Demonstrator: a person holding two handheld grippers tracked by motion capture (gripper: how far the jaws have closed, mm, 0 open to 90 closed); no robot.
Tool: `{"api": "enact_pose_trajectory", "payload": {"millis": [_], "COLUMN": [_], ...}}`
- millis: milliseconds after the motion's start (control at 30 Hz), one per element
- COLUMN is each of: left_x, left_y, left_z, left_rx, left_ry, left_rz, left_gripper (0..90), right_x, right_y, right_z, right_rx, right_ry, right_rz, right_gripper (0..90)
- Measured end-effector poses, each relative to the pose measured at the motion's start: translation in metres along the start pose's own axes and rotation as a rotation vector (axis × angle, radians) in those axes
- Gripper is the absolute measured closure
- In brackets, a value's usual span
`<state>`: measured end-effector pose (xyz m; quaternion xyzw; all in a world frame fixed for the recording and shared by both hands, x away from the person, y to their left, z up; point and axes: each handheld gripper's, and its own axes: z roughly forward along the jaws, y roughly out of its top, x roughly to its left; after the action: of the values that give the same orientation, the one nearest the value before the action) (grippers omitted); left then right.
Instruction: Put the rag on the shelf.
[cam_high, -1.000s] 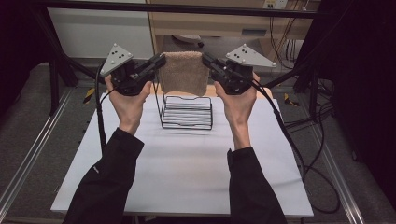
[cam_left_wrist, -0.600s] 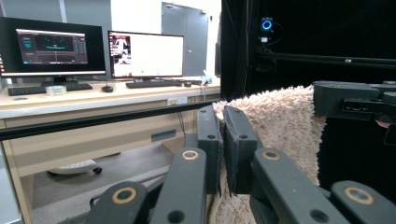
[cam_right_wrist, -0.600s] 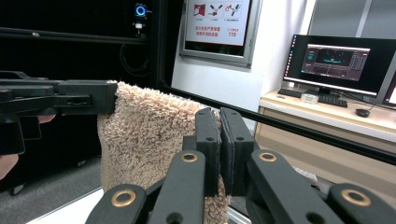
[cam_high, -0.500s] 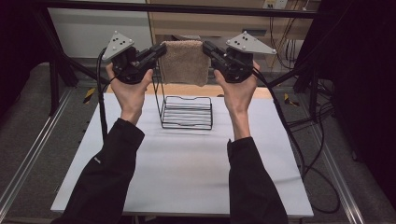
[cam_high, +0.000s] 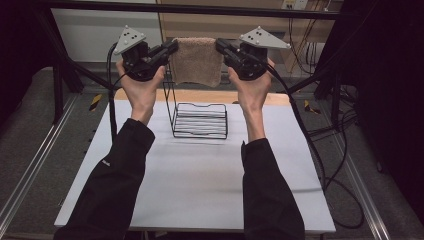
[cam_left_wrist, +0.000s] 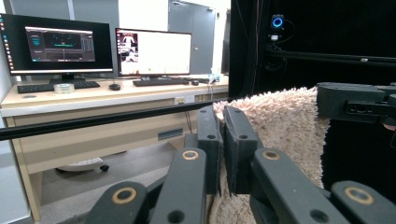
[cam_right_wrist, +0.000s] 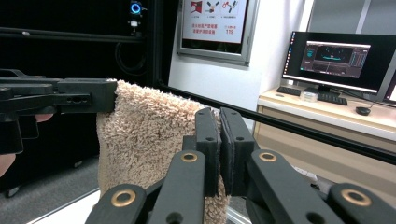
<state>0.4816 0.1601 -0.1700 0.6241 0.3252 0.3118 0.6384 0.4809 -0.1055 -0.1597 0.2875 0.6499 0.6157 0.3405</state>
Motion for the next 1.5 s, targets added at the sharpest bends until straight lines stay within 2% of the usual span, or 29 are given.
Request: {"api": "enact_pose_trajectory", "payload": {"millis": [533, 800, 1200, 1500], "left_x": [0.009, 0.013, 0.012, 0.010], "left_y": [-0.004, -0.010, -0.030, -0.044], "left_z": [0.021, 0.027, 0.026, 0.018], "left_rx": [0.016, 0.021, 0.056, 0.066], "left_ry": [0.028, 0.034, 0.017, 0.003], "left_rz": [0.016, 0.024, 0.036, 0.038], "left_gripper": [85.5, 85.5, 85.5, 85.5], "right_x": [-0.016, -0.021, -0.022, -0.019], "right_y": [-0.005, -0.008, -0.026, -0.041], "right_z": [0.022, 0.029, 0.027, 0.025], "right_rx": [0.022, 0.037, 0.076, 0.108], "right_ry": [-0.016, -0.019, -0.003, 0.014], "right_rz": [0.009, -0.007, -0.009, -0.008], "right_gripper": [87.2, 87.2, 87.2, 87.1]}}
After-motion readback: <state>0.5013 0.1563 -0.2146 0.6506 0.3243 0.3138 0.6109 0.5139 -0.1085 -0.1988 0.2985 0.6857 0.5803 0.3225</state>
